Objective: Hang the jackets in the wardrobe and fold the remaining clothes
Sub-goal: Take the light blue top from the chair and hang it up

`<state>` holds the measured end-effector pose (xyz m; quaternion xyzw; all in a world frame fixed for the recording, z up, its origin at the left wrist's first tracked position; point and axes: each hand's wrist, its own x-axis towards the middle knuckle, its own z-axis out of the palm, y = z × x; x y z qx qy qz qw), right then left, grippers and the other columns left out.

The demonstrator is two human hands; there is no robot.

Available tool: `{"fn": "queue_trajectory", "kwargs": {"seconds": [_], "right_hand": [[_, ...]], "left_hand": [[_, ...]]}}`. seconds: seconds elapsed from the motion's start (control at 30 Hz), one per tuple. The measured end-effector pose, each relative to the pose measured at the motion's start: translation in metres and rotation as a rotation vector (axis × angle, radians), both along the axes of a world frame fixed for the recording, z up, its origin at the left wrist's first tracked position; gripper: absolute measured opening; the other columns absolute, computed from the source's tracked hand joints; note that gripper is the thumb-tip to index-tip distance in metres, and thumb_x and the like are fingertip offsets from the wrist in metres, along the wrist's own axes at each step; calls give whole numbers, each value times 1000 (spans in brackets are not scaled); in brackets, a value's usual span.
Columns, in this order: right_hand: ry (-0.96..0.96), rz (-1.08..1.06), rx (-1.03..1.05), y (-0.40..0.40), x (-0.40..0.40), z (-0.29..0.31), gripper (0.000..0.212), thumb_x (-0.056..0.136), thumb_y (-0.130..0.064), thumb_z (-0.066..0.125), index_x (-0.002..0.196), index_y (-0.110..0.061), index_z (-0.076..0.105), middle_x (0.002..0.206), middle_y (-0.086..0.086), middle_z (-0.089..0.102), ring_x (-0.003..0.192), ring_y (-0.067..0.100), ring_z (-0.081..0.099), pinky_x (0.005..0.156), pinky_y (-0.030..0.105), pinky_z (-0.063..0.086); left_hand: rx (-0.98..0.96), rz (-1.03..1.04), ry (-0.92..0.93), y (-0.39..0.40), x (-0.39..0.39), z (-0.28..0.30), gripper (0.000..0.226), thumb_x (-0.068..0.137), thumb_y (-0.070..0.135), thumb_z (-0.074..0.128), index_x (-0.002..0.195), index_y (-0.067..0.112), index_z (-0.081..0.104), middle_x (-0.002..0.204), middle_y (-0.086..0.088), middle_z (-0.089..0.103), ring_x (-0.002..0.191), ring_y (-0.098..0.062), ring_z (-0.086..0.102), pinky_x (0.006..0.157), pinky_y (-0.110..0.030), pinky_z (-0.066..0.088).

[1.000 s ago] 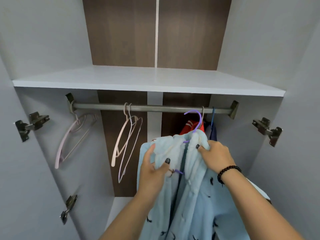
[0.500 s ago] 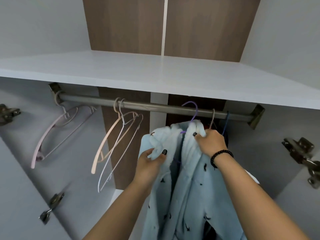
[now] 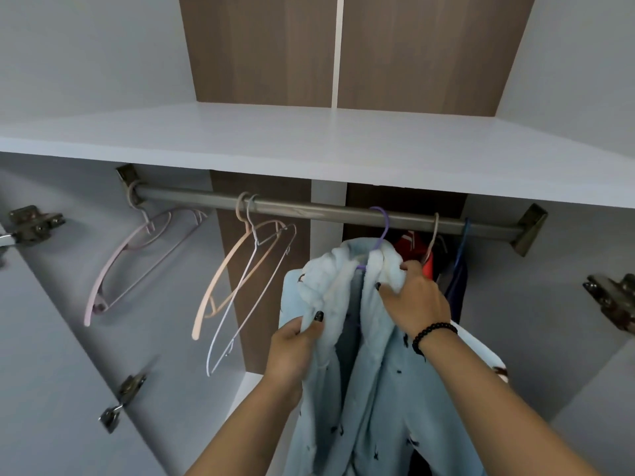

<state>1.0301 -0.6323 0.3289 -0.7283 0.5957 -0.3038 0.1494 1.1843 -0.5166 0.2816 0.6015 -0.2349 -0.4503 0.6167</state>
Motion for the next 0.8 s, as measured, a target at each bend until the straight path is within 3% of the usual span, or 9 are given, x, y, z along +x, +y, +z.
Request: {"fn": "queue_trajectory", "kwargs": {"seconds": [0.17, 0.3, 0.4, 0.53, 0.7, 0.8], "right_hand": [[-147, 61, -207, 33, 8, -27, 72, 75, -28, 71, 137, -15, 38, 114, 2, 54, 108, 23, 46, 92, 36, 45], [-360, 127, -271, 59, 12, -51, 69, 80, -4, 66, 141, -9, 36, 143, 7, 42, 134, 18, 36, 113, 33, 32], [-610, 138, -178, 76, 18, -61, 56, 86, 13, 51, 127, -24, 45, 130, 0, 54, 118, 4, 51, 103, 16, 40], [-1132, 1, 202, 76, 31, -54, 31, 94, 11, 44, 98, -17, 58, 98, 15, 66, 78, 18, 68, 73, 28, 58], [-1177, 24, 269, 68, 43, -40, 22, 99, -6, 46, 112, -19, 58, 80, 7, 65, 63, 16, 68, 55, 24, 55], [-1145, 37, 290, 65, 47, -37, 19, 99, -6, 45, 108, -13, 60, 67, 12, 60, 57, 16, 66, 51, 22, 51]], "left_hand": [[-29, 17, -75, 10, 0, -7, 20, 88, 22, 70, 72, 11, 74, 67, -7, 59, 63, -24, 50, 55, -26, 39], [-119, 31, -114, 13, 1, -10, 14, 91, 13, 66, 87, 21, 77, 82, 0, 74, 72, -21, 70, 60, -24, 53], [-149, 54, -124, 11, 6, -14, 20, 93, 11, 62, 92, 26, 76, 88, 1, 74, 81, -18, 70, 70, -27, 56], [-150, -14, -109, 5, 12, -16, 19, 92, 12, 62, 87, 25, 75, 91, -14, 69, 82, -27, 62, 82, -45, 53], [-163, -115, -130, 2, 30, -18, 15, 89, 11, 66, 81, 21, 73, 84, -11, 71, 75, -24, 60, 73, -40, 50], [-182, -141, -120, -2, 39, -14, 14, 87, 9, 69, 81, 22, 72, 85, -3, 73, 79, -22, 67, 78, -42, 54]]}}
